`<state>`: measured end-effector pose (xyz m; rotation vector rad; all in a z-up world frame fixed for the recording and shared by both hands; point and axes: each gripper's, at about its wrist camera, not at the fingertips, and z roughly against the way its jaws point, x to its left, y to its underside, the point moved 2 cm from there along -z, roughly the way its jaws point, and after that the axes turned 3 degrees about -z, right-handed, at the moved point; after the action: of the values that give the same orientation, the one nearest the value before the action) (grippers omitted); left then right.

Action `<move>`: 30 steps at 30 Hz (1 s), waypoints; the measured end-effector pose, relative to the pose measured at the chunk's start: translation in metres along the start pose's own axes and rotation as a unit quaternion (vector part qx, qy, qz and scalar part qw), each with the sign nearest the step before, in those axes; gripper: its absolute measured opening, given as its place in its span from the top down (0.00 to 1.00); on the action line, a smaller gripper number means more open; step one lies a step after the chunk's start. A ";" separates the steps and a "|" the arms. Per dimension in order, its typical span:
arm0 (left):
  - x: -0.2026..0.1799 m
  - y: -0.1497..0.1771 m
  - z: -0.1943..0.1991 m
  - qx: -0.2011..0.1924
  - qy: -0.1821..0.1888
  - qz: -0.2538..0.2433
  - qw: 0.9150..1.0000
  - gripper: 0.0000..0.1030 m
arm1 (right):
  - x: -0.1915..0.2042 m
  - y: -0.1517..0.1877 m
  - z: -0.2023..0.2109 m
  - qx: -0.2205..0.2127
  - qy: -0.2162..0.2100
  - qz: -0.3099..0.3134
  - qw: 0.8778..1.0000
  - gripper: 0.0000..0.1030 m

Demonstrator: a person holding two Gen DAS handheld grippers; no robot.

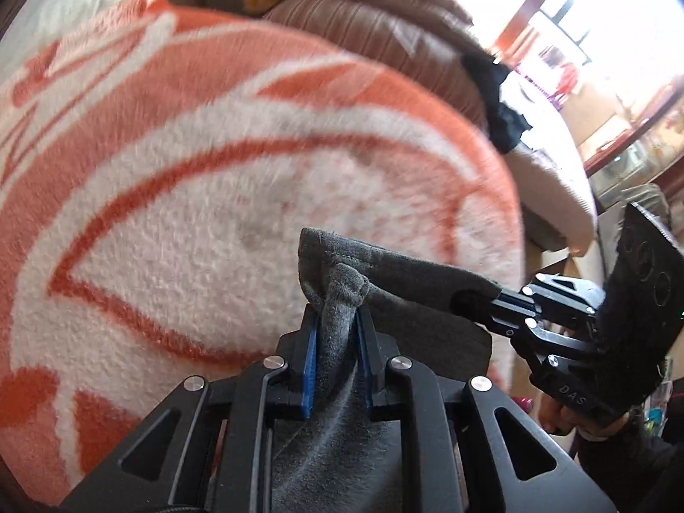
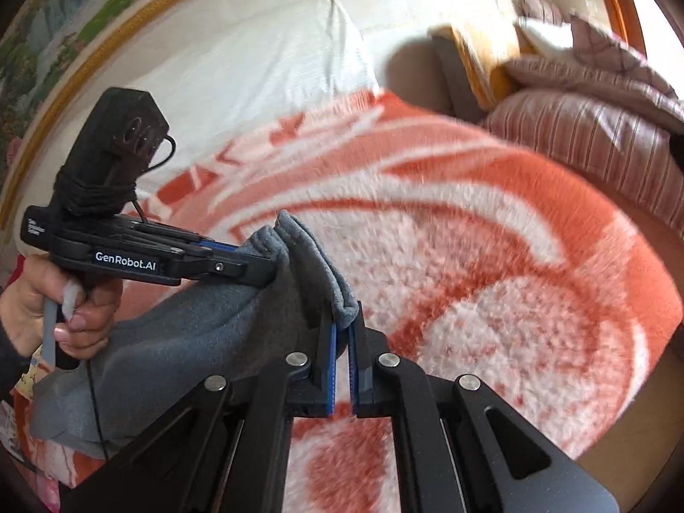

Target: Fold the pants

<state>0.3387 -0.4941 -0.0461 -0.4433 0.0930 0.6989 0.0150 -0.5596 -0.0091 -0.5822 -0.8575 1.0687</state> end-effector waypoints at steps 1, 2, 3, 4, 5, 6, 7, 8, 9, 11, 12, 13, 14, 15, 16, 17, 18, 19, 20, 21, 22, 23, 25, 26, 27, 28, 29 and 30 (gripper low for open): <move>0.002 0.003 -0.005 -0.001 -0.004 0.005 1.000 0.73 | -0.001 0.005 -0.010 0.013 0.011 -0.003 1.000 0.94; 0.006 0.007 -0.003 -0.006 0.001 0.013 1.000 0.70 | -0.002 0.009 -0.014 0.020 0.016 -0.002 1.000 0.92; 0.011 0.013 0.007 -0.021 0.015 0.026 0.999 0.70 | -0.001 0.012 -0.011 0.016 0.019 -0.001 1.000 0.90; 0.015 0.017 0.015 -0.030 0.018 0.032 0.999 0.69 | -0.002 0.014 -0.003 0.004 0.022 -0.005 1.000 0.88; 0.019 0.021 0.026 -0.036 0.015 0.037 0.999 0.63 | -0.004 0.016 0.005 -0.005 0.024 -0.011 1.000 0.82; 0.025 0.027 0.041 -0.042 0.011 0.044 0.998 0.60 | -0.005 0.017 0.013 -0.013 0.026 -0.018 0.999 0.74; 0.027 0.033 0.052 -0.049 0.010 0.044 0.998 0.57 | -0.007 0.017 0.024 -0.025 0.026 -0.026 0.999 0.70; 0.030 0.046 0.073 -0.062 0.001 0.042 0.997 0.56 | -0.006 0.017 0.033 -0.034 0.021 -0.028 0.999 0.62; 0.031 0.058 0.088 -0.071 -0.005 0.043 0.997 0.55 | -0.005 0.018 0.042 -0.044 0.013 -0.024 0.999 0.59; 0.032 0.088 0.122 -0.090 -0.012 0.047 0.995 0.43 | 0.008 0.016 0.055 -0.053 -0.014 0.010 0.998 0.59; 0.033 0.105 0.138 -0.097 -0.019 0.056 0.994 0.41 | 0.019 0.016 0.055 -0.049 -0.023 0.032 0.998 0.59; 0.034 0.127 0.151 -0.102 -0.023 0.063 0.993 0.40 | 0.033 0.017 0.058 -0.041 -0.034 0.069 0.996 0.59; 0.031 0.144 0.159 -0.105 -0.026 0.067 0.992 0.40 | 0.045 0.019 0.059 -0.035 -0.040 0.100 0.994 0.59; 0.029 0.172 0.172 -0.108 -0.034 0.075 0.991 0.40 | 0.057 0.021 0.059 -0.030 -0.046 0.134 0.989 0.59; 0.026 0.195 0.180 -0.107 -0.046 0.080 0.990 0.40 | 0.071 0.023 0.057 -0.019 -0.056 0.175 0.983 0.59; 0.024 0.210 0.185 -0.107 -0.056 0.084 0.989 0.40 | 0.081 0.026 0.056 -0.007 -0.062 0.201 0.978 0.59; 0.024 0.238 0.193 -0.109 -0.073 0.094 0.987 0.40 | 0.087 0.030 0.052 0.005 -0.065 0.223 0.973 0.59; 0.023 0.254 0.198 -0.109 -0.081 0.101 0.986 0.40 | 0.096 0.034 0.047 0.019 -0.070 0.250 0.965 0.59; 0.022 0.275 0.203 -0.110 -0.092 0.113 0.983 0.40 | 0.100 0.037 0.043 0.026 -0.076 0.264 0.961 0.59; 0.023 0.301 0.210 -0.113 -0.105 0.132 0.979 0.40 | 0.105 0.040 0.039 0.037 -0.085 0.277 0.956 0.59; 0.026 0.319 0.214 -0.115 -0.114 0.148 0.976 0.40 | 0.109 0.042 0.034 0.045 -0.091 0.284 0.953 0.59; 0.027 0.336 0.218 -0.117 -0.120 0.167 0.972 0.39 | 0.112 0.044 0.031 0.050 -0.098 0.289 0.951 0.59; 0.034 0.377 0.227 -0.124 -0.124 0.214 0.961 0.39 | 0.123 0.049 0.028 0.059 -0.118 0.303 0.944 0.59; 0.038 0.393 0.230 -0.127 -0.127 0.232 0.956 0.38 | 0.129 0.052 0.028 0.063 -0.128 0.309 0.940 0.59; 0.042 0.414 0.233 -0.128 -0.136 0.251 0.950 0.38 | 0.137 0.055 0.025 0.068 -0.141 0.315 0.936 0.59; 0.045 0.427 0.235 -0.125 -0.146 0.262 0.946 0.38 | 0.145 0.059 0.024 0.073 -0.153 0.319 0.932 0.59; 0.048 0.438 0.235 -0.122 -0.158 0.274 0.941 0.38 | 0.152 0.062 0.024 0.077 -0.162 0.324 0.929 0.59; 0.053 0.453 0.235 -0.116 -0.167 0.289 0.935 0.38 | 0.163 0.068 0.023 0.084 -0.174 0.332 0.923 0.59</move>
<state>0.0746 -0.0559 -0.0107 -0.5225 -0.1916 1.3669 -0.0021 -0.3832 0.0027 -0.5581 -0.8793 1.8900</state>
